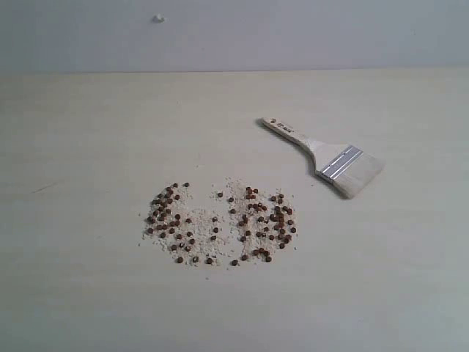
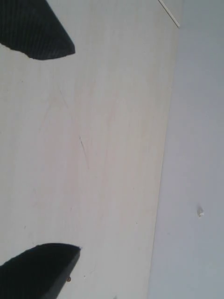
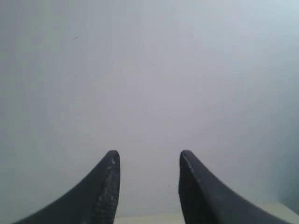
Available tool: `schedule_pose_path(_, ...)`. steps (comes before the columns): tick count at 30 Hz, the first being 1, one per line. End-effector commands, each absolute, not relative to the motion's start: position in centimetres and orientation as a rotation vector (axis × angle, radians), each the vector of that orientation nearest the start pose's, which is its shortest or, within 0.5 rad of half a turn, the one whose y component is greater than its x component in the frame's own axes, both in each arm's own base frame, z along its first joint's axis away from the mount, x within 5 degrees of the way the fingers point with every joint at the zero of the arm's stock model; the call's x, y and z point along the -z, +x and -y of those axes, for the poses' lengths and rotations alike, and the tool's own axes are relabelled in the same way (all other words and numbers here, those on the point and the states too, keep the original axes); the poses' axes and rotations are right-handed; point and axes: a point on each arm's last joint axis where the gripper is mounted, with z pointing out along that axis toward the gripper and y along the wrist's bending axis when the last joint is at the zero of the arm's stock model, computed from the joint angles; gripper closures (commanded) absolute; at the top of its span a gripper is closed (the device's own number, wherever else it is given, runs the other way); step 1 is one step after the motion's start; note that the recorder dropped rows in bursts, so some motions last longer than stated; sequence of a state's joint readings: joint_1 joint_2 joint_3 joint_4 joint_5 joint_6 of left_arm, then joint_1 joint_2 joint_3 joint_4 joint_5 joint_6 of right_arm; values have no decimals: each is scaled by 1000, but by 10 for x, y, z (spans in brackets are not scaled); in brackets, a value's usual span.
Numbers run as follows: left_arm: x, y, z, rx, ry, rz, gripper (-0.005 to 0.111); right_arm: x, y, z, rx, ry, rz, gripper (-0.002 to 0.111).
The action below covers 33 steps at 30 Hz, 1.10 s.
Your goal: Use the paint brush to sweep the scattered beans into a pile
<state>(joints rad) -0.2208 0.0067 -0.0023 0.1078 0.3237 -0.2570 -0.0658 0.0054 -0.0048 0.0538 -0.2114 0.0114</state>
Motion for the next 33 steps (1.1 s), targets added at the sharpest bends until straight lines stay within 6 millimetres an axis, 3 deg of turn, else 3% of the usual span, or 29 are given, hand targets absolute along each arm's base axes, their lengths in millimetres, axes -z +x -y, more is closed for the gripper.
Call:
schedule_pose_path(1, -184, 53, 9, 238, 35, -1809, 3, -233, 52, 5, 14, 97, -1253, 69)
schedule_pose_path(10, -184, 53, 9, 238, 35, -1809, 3, -233, 52, 5, -2, 116, -1255, 69)
schedule_pose_path(19, -184, 53, 9, 238, 35, -1809, 3, -232, 52, 10, -178, 311, -1239, 69)
schedule_pose_path(24, -184, 53, 9, 238, 35, -1809, 3, -235, 50, 11, -368, 457, -1158, 69)
schedule_pose_path(28, -184, 53, 9, 238, 35, -1809, 3, -241, 48, 12, -391, 456, -1090, 69)
schedule_pose_path(33, -184, 53, 9, 238, 35, -1809, 3, -284, 40, 3, -326, 260, -996, 69)
